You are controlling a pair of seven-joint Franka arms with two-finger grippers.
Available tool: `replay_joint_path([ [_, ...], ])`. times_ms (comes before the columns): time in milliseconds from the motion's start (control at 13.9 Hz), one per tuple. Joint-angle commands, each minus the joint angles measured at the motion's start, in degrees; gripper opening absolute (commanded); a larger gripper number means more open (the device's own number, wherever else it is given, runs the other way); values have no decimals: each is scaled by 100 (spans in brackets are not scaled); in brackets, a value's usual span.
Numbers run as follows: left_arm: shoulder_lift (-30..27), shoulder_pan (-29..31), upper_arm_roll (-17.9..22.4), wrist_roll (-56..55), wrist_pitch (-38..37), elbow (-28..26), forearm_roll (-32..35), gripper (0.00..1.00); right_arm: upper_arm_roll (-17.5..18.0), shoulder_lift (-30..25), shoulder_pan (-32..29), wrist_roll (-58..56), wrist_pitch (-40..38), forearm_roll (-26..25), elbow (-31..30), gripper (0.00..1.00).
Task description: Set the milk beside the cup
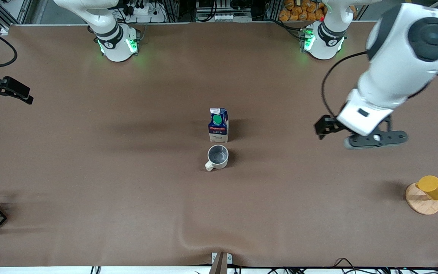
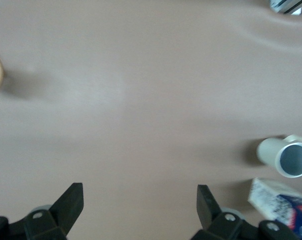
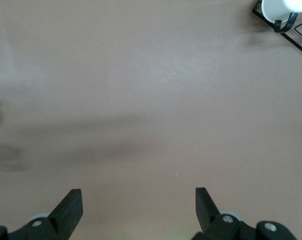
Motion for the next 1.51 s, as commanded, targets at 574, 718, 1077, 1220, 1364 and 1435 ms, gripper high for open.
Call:
replay_joint_path([
  [574, -951, 768, -57, 756, -811, -391, -114, 100, 21, -91, 41, -14, -24, 53, -33, 100],
  [718, -1119, 786, -57, 756, -803, -637, -175, 100, 12, -91, 32, -23, 2, 45, 2, 100],
  [1077, -1417, 690, 257, 905, -803, -786, -500, 100, 39, -100, 50, -23, -7, 45, 11, 100],
  [1220, -1593, -106, 1169, 1036, -802, -874, -641, 100, 39, -91, 58, -23, -33, 44, 20, 100],
  [1364, -1760, -889, 2101, 1256, -811, -1006, -659, 100, 47, -83, 76, -14, -68, 45, 20, 100],
  [1435, -1796, -1197, 2462, 1257, -846, -1068, -755, 100, 47, -74, 67, -5, -68, 45, 20, 100],
])
